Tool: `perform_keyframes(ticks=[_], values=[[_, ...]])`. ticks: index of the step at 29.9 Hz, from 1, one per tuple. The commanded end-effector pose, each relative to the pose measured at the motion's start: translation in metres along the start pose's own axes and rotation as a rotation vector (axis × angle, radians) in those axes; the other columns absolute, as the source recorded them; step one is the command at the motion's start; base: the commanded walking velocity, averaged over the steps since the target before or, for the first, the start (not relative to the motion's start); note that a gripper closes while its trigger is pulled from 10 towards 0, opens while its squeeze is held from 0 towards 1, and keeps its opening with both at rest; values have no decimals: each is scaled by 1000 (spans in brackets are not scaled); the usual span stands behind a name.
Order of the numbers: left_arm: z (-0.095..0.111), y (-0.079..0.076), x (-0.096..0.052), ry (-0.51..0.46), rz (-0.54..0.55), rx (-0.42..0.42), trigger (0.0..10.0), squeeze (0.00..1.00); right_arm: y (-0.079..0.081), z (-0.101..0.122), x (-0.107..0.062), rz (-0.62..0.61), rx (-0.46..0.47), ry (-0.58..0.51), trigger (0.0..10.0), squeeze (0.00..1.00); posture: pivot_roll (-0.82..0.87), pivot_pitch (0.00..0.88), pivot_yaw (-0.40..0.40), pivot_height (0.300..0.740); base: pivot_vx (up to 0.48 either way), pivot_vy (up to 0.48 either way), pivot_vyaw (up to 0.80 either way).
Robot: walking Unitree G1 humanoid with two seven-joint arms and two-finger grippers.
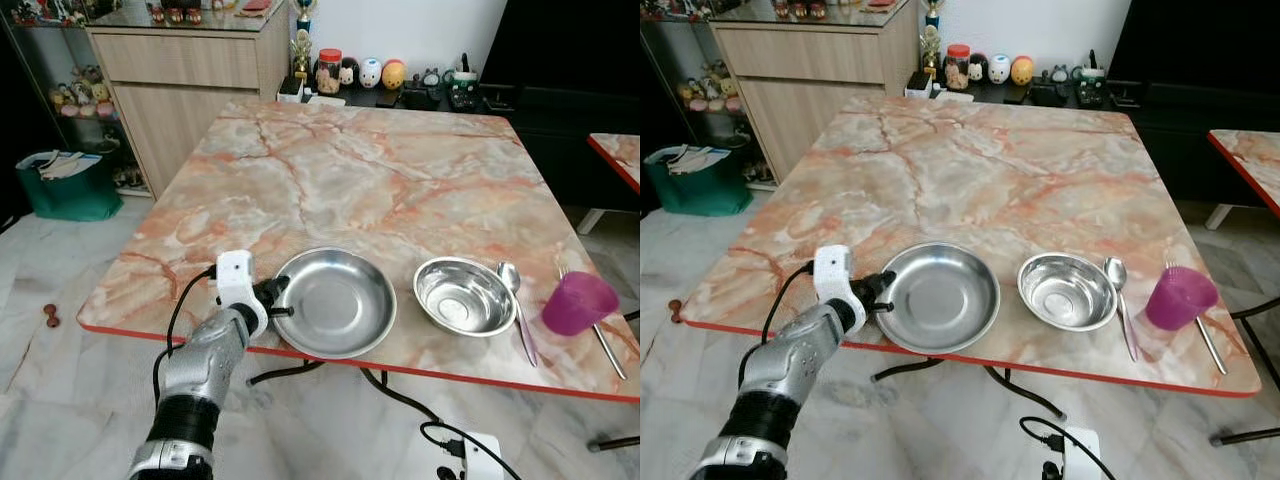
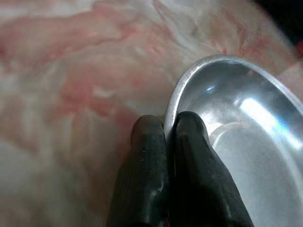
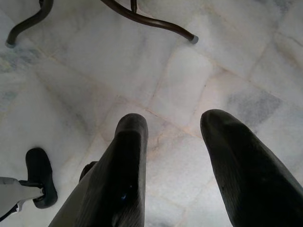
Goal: Setting the table
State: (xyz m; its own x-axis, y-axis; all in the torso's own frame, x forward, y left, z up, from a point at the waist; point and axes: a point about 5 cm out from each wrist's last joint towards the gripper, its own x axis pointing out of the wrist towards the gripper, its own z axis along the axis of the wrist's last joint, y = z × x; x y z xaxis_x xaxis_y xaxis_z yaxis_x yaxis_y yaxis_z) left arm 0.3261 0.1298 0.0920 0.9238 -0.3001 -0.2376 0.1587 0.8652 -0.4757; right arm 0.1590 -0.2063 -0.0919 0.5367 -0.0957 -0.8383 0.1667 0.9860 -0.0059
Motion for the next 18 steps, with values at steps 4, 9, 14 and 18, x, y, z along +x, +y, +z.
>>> perform_keyframes(ticks=[4, 9, 14, 18], values=[[9, 1, -3, -100, -11, -149, 10000, 0, -3, 2, 0, -5, -6, 1, 10000, 0, 76, 0, -59, 711, 0, 0, 0], [20, -4, -5, -185, -52, -257, 10000, 0, -3, 2, 0, -7, -5, 1, 10000, 0, 76, 0, -59, 711, 0, 0, 0], [29, -8, -8, -254, -101, -365, 10000, 0, -3, 1, 0, -6, -8, 3, 10000, 0, 75, 0, -60, 711, 0, 0, 0], [37, -12, -10, -297, -132, -428, 10000, 0, -3, 0, 0, -5, -8, 4, 10000, 0, 71, 0, -58, 711, 0, 0, 0]])
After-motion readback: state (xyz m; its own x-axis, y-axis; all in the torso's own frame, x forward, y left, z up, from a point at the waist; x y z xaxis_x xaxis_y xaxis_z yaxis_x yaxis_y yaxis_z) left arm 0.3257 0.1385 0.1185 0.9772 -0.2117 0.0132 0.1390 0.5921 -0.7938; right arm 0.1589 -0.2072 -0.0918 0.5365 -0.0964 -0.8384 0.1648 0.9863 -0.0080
